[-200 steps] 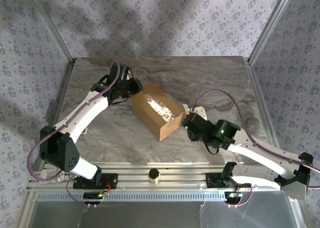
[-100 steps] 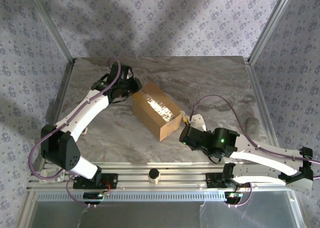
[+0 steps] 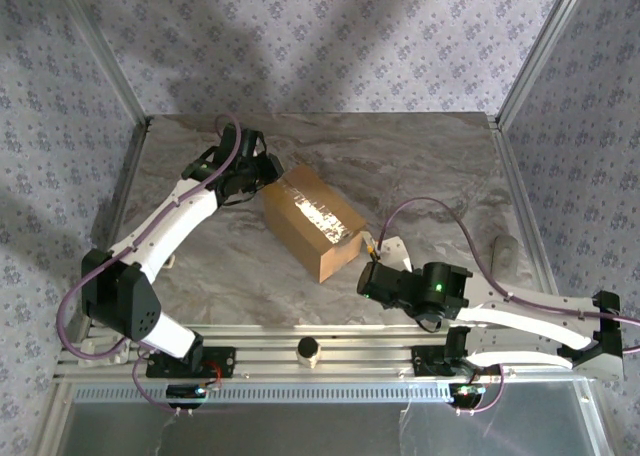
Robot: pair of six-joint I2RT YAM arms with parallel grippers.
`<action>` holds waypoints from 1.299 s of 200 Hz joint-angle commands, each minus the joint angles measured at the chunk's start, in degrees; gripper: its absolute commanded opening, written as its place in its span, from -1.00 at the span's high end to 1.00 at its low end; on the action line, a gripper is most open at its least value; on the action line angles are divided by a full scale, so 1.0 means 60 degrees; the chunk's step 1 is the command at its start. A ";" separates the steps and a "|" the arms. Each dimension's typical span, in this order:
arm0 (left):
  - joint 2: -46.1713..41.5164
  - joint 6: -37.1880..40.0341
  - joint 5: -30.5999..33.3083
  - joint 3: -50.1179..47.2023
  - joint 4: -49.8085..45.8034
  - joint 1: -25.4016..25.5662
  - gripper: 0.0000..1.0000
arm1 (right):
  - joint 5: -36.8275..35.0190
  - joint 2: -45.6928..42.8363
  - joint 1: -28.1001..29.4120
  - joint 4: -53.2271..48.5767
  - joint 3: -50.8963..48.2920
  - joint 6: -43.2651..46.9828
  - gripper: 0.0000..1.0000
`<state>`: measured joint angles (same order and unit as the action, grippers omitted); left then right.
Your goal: Unpack the express box
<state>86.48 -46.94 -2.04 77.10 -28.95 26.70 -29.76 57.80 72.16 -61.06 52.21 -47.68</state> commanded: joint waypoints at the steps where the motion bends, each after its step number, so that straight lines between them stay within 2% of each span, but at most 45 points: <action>1: 0.0109 0.0118 0.0040 0.0137 -0.0080 0.0013 0.47 | -0.0068 0.0056 0.0052 0.0039 0.0022 -0.0248 1.00; 84: 0.0147 0.0099 -0.0017 0.0042 -0.0081 0.0000 0.47 | -0.0094 0.0393 0.0057 0.0151 0.0218 -0.0117 1.00; 260: 0.0131 -0.0069 -0.0148 -0.0105 -0.0035 -0.0020 0.47 | -0.0416 0.0174 0.0204 -0.0022 0.0371 -0.0227 1.00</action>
<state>87.13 -47.00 -2.11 77.08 -28.95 26.70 -29.87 59.51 72.90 -59.86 52.69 -47.66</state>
